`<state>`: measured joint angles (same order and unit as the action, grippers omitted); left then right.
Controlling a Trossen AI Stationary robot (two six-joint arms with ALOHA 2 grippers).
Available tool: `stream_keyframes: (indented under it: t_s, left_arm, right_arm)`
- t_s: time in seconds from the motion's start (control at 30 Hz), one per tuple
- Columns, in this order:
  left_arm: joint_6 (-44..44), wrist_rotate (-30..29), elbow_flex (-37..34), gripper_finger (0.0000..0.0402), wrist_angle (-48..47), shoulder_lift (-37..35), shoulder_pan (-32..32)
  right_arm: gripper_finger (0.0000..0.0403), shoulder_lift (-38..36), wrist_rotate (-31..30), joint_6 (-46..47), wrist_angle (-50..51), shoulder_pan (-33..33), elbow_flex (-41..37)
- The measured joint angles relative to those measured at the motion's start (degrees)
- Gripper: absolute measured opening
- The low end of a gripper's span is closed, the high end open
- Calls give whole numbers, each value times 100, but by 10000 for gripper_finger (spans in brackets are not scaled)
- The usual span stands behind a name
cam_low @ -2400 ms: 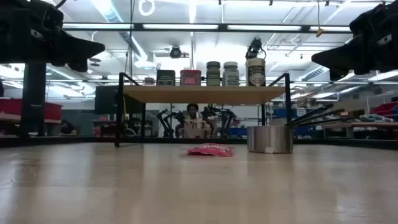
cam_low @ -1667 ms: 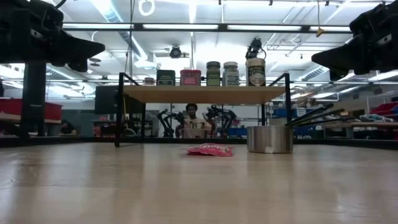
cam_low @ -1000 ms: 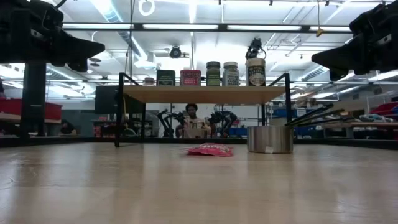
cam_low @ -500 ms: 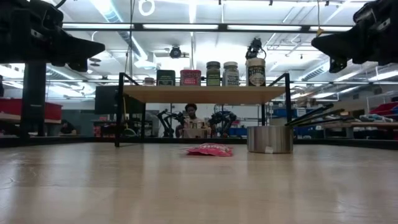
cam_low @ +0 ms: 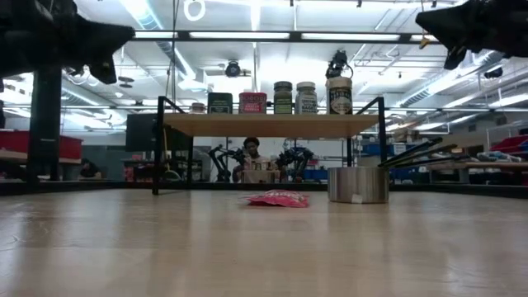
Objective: Shelf spices
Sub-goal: Remove the gold seasoning bottle from the shelf
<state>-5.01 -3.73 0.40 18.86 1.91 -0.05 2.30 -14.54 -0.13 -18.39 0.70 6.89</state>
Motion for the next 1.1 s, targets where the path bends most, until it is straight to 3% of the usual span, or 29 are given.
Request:
stream_keyframes:
  t_s: [0.23,0.43,0.67,0.83,1.1]
  left_arm:
    - [-1307,-69,0,12,819,2,0]
    - [-1517,-70,52,12,1086,9,0]
    - [-1522,-57,302,12,1363,264,0]
    - [-1561,-70,679,12,1579,894,0]
    - [-1218,-233,1502,12,2167,2501,0]
  right_arm:
    - [22,518,-402,-9,-597,-1,603]
    - [22,1328,-412,-324,-1767,-1,1126]
    - [22,2266,-410,-627,-1912,46,1884]
    - [22,2874,-427,-595,-1794,210,2384]
    - [22,3593,-586,-400,-1735,526,2821]
